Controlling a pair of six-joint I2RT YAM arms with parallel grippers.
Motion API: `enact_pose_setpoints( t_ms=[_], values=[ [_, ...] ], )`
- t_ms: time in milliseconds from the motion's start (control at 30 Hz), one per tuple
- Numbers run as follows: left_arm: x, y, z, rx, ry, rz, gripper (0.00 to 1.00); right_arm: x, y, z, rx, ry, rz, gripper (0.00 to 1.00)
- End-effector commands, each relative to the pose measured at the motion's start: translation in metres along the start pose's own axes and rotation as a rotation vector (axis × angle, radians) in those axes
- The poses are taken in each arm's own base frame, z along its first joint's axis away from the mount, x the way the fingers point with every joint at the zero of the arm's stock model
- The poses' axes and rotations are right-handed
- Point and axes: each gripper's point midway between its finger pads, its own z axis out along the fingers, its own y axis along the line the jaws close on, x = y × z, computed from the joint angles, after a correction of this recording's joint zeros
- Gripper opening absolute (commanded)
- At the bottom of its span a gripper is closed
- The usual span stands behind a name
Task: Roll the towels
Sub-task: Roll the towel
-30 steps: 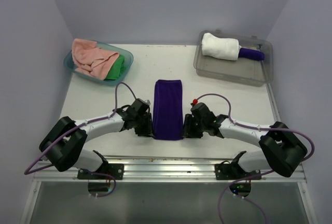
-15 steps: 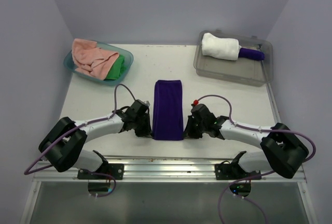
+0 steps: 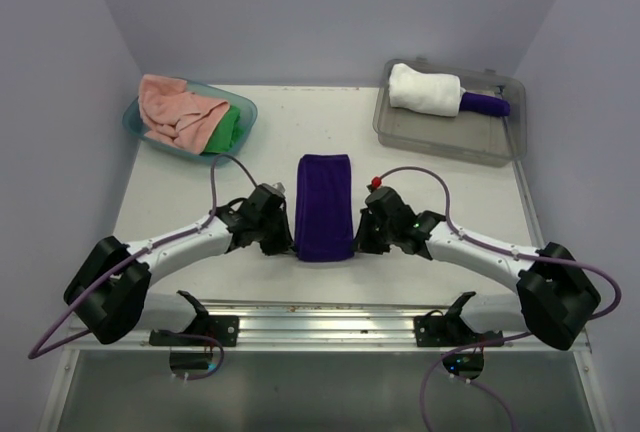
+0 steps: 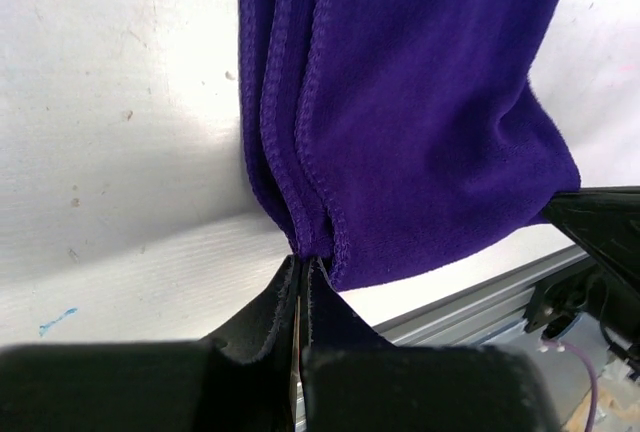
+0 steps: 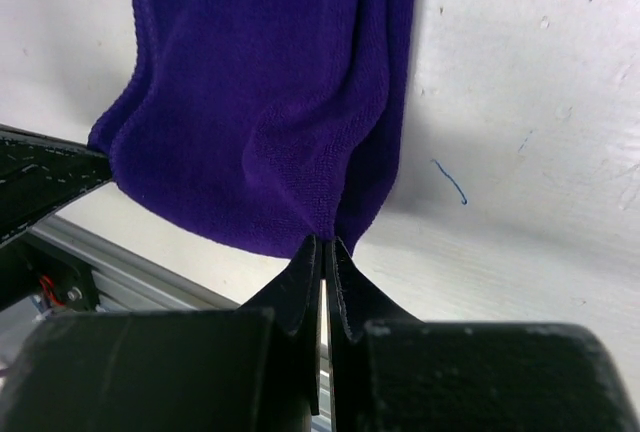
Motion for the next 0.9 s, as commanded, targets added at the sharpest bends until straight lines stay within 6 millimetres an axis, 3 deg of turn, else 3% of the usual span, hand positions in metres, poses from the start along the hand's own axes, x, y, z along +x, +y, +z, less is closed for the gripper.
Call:
enact_pose_setpoints(
  t_ms=[0,133,367,567,633,733,867],
  values=[
    [-0.024,-0.017,-0.010,0.008,-0.086,-0.036,0.00,-0.030,0.010,-0.007,0.028,-0.094,-0.040,0.00],
    [-0.043,-0.031,-0.009,0.013,-0.135,-0.049,0.00,-0.047,0.016,-0.006,0.047,-0.138,-0.043,0.00],
    [-0.064,-0.036,0.004,-0.028,-0.152,-0.029,0.00,-0.071,0.019,0.005,0.106,-0.178,-0.072,0.00],
    [-0.073,-0.023,0.015,-0.067,-0.154,-0.043,0.00,-0.077,0.014,0.017,0.147,-0.176,-0.079,0.00],
    [-0.080,-0.010,0.021,-0.108,-0.177,-0.049,0.00,-0.078,0.010,0.024,0.168,-0.171,-0.080,0.00],
    [-0.080,0.008,0.033,-0.168,-0.167,-0.064,0.00,-0.079,0.004,0.032,0.203,-0.165,-0.082,0.00],
    [-0.079,0.015,0.044,-0.177,-0.146,-0.057,0.00,-0.080,-0.006,0.040,0.241,-0.163,-0.070,0.00]
  ],
)
